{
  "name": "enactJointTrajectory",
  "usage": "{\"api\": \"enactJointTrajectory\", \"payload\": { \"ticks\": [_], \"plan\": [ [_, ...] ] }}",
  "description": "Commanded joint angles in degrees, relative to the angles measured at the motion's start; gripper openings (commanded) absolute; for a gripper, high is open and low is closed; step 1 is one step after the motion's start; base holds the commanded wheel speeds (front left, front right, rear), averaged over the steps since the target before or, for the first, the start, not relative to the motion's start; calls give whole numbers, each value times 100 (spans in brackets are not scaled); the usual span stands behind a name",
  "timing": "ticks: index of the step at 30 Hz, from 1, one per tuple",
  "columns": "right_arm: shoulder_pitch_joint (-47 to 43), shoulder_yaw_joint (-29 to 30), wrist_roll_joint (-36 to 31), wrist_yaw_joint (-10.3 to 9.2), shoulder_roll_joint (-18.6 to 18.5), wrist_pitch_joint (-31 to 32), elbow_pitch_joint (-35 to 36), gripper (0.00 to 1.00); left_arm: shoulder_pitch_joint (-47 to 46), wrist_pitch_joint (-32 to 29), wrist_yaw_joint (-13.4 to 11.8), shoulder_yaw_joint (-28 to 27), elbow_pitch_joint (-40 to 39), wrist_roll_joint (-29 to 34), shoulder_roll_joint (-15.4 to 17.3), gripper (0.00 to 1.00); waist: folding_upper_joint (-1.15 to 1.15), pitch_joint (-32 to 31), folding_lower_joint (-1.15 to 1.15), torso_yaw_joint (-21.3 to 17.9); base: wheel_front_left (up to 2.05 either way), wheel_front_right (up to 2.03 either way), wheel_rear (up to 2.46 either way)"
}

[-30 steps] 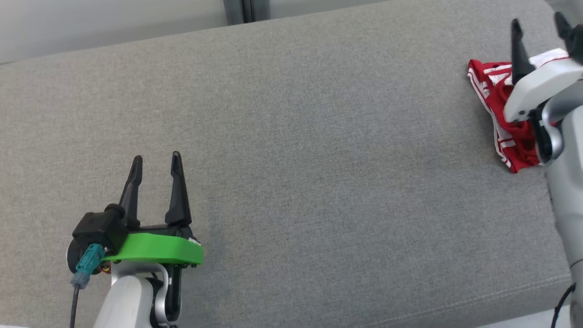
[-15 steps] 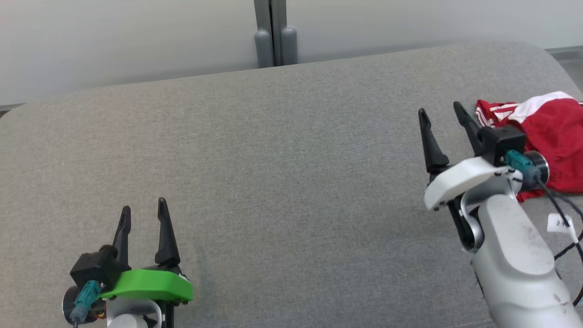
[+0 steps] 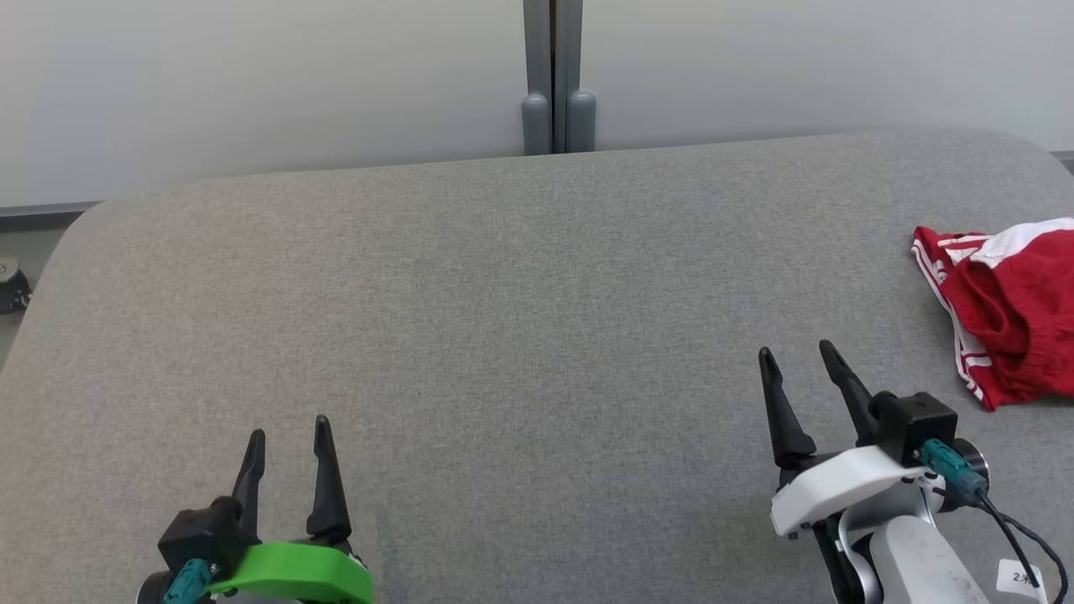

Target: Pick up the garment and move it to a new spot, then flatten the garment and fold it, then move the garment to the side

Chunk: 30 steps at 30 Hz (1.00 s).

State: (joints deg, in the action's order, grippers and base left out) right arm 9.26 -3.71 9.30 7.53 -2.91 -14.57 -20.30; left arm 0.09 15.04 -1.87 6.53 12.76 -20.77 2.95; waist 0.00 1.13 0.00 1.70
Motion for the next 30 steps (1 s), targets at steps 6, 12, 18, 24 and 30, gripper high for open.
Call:
{"api": "enactJointTrajectory", "payload": {
  "ticks": [6,12,18,24,30],
  "plan": [
    [-280,-161,118,-10,-4,-20,169,100,127,16,-27,62,27,15,-1,100,0,-32,0,-9,0,0,0],
    [-328,-230,236,-10,-3,32,206,100,126,16,-57,134,59,-6,0,100,0,-42,0,-23,0,0,0],
    [-360,-219,227,-10,-3,58,264,100,101,16,-76,156,82,-6,0,100,0,-38,0,-12,0,0,0],
    [-310,-209,214,0,3,60,274,0,58,-1,-23,141,56,-54,-7,0,0,-31,0,3,0,0,0],
    [-404,-192,483,0,15,120,131,0,62,-100,10,102,242,-296,-14,0,0,-32,0,1,0,0,0]
  ]
}}
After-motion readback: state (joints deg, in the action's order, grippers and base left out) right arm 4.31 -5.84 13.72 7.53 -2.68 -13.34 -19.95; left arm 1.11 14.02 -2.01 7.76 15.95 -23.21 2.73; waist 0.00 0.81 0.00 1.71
